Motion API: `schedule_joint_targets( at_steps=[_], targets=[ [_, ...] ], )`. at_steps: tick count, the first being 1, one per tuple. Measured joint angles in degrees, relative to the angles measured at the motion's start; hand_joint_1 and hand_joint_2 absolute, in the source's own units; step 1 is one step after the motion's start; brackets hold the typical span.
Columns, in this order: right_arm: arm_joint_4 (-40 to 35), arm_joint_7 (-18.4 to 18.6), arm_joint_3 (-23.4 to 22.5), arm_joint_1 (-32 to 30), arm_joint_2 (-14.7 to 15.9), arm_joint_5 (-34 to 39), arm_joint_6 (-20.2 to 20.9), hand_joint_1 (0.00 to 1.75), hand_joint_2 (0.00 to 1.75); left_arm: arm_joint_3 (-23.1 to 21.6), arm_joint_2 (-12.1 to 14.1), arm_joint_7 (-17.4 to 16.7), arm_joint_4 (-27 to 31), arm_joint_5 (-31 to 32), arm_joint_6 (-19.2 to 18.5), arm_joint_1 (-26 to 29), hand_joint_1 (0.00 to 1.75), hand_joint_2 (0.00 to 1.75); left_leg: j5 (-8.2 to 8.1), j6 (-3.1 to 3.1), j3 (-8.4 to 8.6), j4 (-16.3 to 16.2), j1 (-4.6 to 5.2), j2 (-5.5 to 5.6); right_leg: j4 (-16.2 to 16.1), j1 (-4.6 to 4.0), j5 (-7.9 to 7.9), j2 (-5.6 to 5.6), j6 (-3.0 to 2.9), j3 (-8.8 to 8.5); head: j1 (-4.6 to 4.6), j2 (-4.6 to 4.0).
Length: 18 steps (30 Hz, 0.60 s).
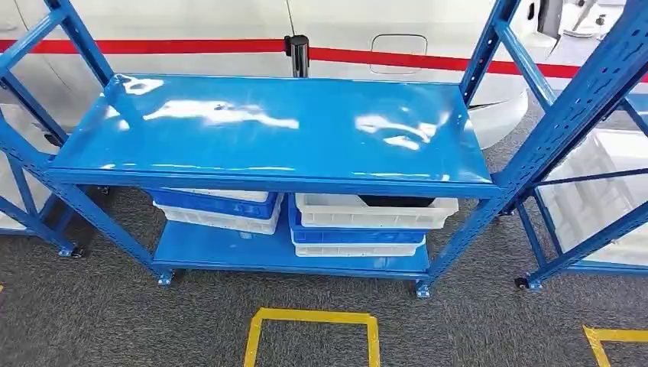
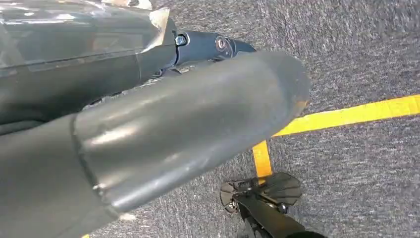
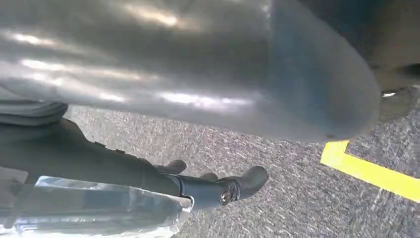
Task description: Take the parts from the cabinet and place them on the table.
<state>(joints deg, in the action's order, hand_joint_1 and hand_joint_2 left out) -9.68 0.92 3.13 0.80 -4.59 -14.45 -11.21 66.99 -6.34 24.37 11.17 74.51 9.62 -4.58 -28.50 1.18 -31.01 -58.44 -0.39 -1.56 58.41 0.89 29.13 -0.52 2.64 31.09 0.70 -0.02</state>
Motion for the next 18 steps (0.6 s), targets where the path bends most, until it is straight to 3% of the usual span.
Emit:
schedule_joint_targets(
  at_steps=[1, 2, 3, 4, 7, 12, 13, 15, 18],
  targets=[
    [0.0, 0.0, 0.0, 0.0, 0.0, 0.0, 0.0, 0.00, 0.00, 0.0, 0.0, -0.1, 0.0, 0.0, 0.1, 0.0, 0.00, 0.00, -0.08, -0.22, 0.08, 0.1, -0.05, -0.02, -0.1, 0.21, -0.16, 0.21, -0.55, 0.02, -0.24, 0.00],
    [0.0, 0.0, 0.0, 0.0, 0.0, 0.0, -0.1, 0.00, 0.00, 0.0, 0.0, -0.2, 0.0, 0.0, 0.3, -0.1, 0.00, 0.00, -0.40, -0.11, 0.17, -0.1, -0.07, -0.02, -0.3, 0.57, -0.26, 0.24, -0.56, -0.21, -0.44, 0.00],
    [0.0, 0.0, 0.0, 0.0, 0.0, -0.1, -0.1, 0.00, 0.00, 0.0, 0.0, -0.2, 0.0, 0.0, 0.6, -0.1, 0.00, 0.00, -0.40, 1.46, 0.20, -0.1, -0.31, 0.07, -0.3, 0.53, -0.26, 0.23, -0.57, -0.54, -0.37, 0.00],
    [0.0, 0.0, 0.0, 0.0, 0.0, -0.2, -0.1, 0.00, 0.00, 0.0, 0.0, -0.2, 0.0, 0.0, 0.7, -0.1, 0.00, 0.00, -0.08, 1.66, 0.18, -0.1, -0.34, 0.08, -0.3, 0.35, -0.27, 0.22, -0.59, -0.53, -0.35, 0.00],
    [0.0, -0.1, 0.0, 0.0, 0.0, -0.2, -0.1, 0.00, 0.00, 0.0, -0.2, -0.2, 0.0, 0.1, 0.8, -0.1, 0.00, 0.00, 0.26, 1.14, 0.26, 0.3, -0.47, 0.11, -0.2, 0.13, -0.38, 0.24, -0.83, -0.53, -0.37, 0.00],
    [0.0, -0.1, 0.0, 0.0, 0.0, -0.1, -0.3, 0.00, 0.00, -0.3, -0.3, -0.2, 0.0, 0.6, 0.9, -0.1, 0.00, 0.00, 0.38, 0.86, 0.44, 0.7, -0.59, 0.13, -0.2, -0.12, -0.33, 0.25, -0.92, -0.50, -0.39, 0.00],
    [0.0, 0.0, 0.0, 0.0, 0.0, 0.0, -0.3, 0.00, 0.00, -0.3, -0.4, -0.2, 0.0, 0.6, 0.9, -0.1, 0.00, 0.00, 0.40, 0.58, 0.44, 0.7, -0.63, 0.13, -0.2, -0.17, -0.27, 0.25, -1.02, -0.50, -0.41, 0.00],
    [0.0, 0.0, 0.0, 0.0, 0.0, 0.0, -0.3, 0.00, 0.00, -0.4, -0.4, -0.2, 0.0, 0.7, 0.9, -0.1, 0.00, 0.00, 0.33, -0.72, 0.44, 0.7, -0.80, 0.13, -0.2, -0.32, -0.25, 0.25, -1.33, -0.47, -0.39, 0.00],
    [0.0, 0.2, 0.0, 0.0, 0.0, 0.1, -0.4, 0.00, 0.00, -0.5, -0.5, -0.2, 0.0, 1.1, 0.8, -0.1, 0.00, 0.00, 0.30, -0.88, 0.43, 0.7, -0.75, 0.11, -0.2, -0.35, -0.26, 0.25, -1.33, -0.43, -0.37, 0.00]
  ],
)
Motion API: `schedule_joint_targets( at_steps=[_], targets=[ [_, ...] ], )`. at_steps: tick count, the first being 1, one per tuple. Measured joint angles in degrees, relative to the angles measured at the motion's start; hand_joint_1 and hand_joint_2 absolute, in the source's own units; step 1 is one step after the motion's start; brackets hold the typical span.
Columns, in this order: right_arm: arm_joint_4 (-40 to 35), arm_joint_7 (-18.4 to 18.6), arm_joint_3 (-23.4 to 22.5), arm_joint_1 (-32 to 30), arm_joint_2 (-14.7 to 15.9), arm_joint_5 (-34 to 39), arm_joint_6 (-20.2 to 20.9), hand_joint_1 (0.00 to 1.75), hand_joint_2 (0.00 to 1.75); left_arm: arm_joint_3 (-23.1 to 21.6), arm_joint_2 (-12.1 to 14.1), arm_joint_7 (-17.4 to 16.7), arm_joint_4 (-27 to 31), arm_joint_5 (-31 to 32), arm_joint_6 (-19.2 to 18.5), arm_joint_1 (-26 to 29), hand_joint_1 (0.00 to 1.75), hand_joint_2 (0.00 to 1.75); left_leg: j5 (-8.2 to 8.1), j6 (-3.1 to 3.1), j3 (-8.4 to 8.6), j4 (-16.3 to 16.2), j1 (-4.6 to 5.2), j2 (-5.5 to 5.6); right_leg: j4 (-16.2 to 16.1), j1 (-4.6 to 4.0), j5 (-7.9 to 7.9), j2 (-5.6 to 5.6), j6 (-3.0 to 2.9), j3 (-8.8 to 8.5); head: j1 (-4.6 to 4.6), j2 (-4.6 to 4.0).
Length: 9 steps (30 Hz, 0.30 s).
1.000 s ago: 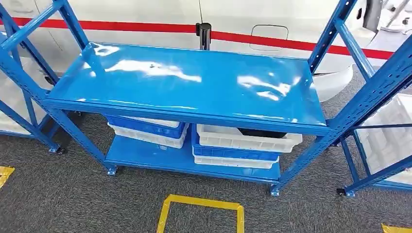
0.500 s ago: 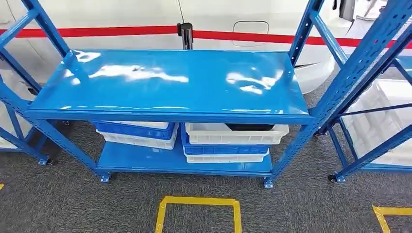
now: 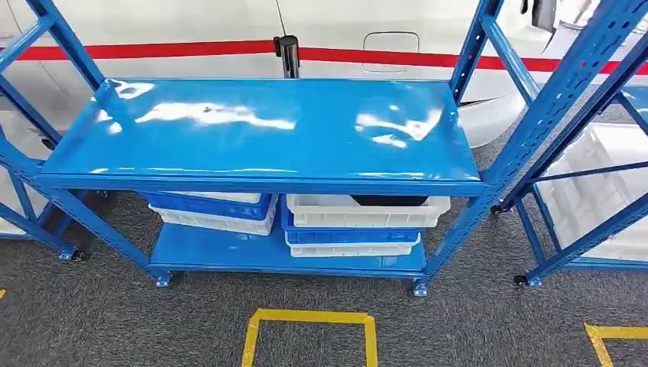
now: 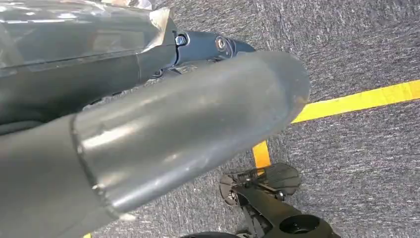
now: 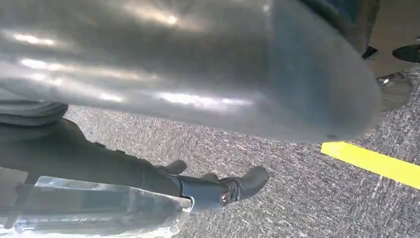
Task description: Take the parts from the cabinet and place them on the table.
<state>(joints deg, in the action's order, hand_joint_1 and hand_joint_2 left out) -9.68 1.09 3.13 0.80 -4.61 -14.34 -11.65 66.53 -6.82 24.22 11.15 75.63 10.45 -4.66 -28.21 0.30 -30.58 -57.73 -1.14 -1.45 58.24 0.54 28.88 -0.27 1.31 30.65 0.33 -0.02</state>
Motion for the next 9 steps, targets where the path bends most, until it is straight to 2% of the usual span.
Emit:
schedule_joint_targets(
  at_steps=[9],
  targets=[
    [0.0, -0.2, 0.0, -0.1, -0.1, 0.1, -0.4, 0.00, 0.00, -0.5, 0.0, 0.2, 0.0, 0.0, -0.1, 0.0, 0.00, 0.00, -0.01, -0.13, -0.01, 0.0, 0.41, -0.01, 0.0, 0.30, -0.01, 0.00, 0.02, 0.07, 0.00, 0.00]
  ],
)
